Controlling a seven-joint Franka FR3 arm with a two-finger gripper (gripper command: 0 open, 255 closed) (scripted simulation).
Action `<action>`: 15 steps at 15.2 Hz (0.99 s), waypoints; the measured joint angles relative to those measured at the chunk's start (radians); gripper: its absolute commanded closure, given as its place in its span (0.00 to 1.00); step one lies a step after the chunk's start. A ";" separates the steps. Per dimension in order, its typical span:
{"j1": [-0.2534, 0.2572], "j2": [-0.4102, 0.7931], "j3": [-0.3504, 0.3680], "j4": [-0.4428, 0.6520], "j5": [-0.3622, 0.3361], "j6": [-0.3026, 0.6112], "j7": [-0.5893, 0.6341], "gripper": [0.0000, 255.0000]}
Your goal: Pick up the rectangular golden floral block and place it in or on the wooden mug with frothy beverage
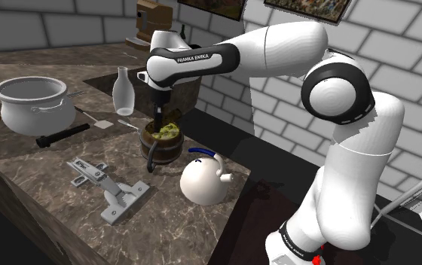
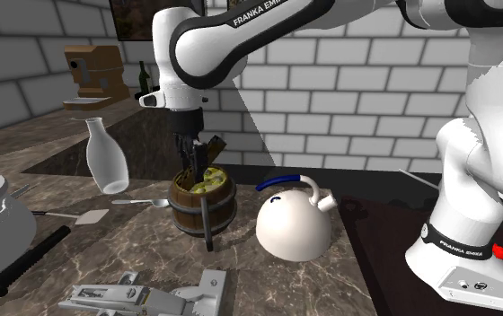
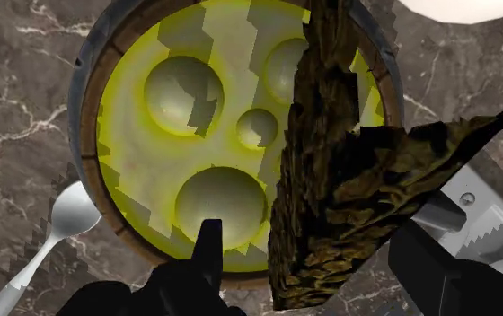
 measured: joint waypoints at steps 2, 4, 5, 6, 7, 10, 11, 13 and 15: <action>0.000 0.000 0.000 0.000 0.000 0.000 0.000 0.00; 0.000 0.000 0.000 0.000 0.000 0.000 0.000 0.00; 0.000 -0.009 -0.001 0.003 -0.001 -0.011 0.000 0.00; 0.001 -0.014 -0.001 0.019 -0.003 -0.033 0.004 0.00; 0.002 -0.021 -0.001 0.038 -0.005 -0.057 0.007 0.00; -0.002 -0.032 -0.004 0.076 -0.007 -0.106 0.006 0.00; -0.003 -0.031 -0.004 0.081 -0.007 -0.111 0.006 0.00; -0.003 -0.029 -0.004 0.086 -0.007 -0.115 0.005 0.00; -0.003 -0.029 -0.004 0.088 -0.007 -0.116 0.005 0.00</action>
